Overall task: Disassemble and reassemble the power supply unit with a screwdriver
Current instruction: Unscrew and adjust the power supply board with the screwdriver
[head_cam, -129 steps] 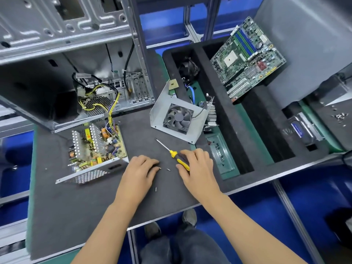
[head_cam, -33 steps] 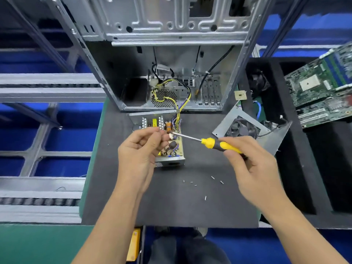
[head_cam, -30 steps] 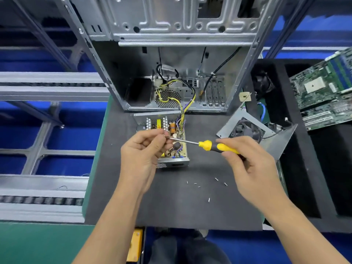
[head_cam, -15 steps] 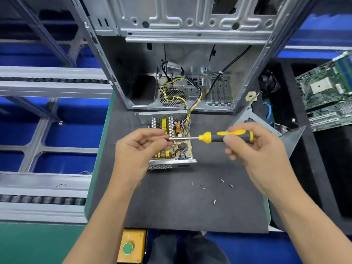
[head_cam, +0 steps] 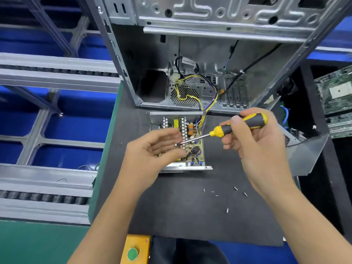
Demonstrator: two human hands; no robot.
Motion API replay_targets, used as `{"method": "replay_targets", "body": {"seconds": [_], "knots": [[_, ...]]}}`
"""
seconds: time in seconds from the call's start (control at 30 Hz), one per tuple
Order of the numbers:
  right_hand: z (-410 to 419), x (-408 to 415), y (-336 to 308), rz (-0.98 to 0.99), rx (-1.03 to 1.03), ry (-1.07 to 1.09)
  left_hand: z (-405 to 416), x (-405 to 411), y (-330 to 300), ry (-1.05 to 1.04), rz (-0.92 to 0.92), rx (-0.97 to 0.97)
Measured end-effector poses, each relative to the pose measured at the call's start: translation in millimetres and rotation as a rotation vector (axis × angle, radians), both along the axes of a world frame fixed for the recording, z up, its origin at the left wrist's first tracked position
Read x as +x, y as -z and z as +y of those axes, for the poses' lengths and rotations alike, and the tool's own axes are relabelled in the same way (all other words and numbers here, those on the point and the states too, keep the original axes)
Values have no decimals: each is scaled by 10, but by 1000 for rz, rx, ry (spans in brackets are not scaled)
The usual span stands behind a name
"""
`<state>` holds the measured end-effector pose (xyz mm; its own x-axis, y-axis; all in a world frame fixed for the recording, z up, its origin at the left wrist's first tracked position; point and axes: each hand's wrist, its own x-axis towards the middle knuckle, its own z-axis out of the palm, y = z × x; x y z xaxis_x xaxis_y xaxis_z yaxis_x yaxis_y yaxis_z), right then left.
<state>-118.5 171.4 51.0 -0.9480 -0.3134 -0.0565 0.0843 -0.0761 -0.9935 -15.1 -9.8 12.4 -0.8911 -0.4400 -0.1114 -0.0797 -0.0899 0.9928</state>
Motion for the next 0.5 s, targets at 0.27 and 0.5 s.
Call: {"method": "replay_targets", "body": {"seconds": [0.27,0.5], "knots": [[-48,-125,55,409,404,-198,-205,186,238,-19,-70,-276],[-64,-178,188,444,470,-219,-307,27,297,568,-372,-421]]}}
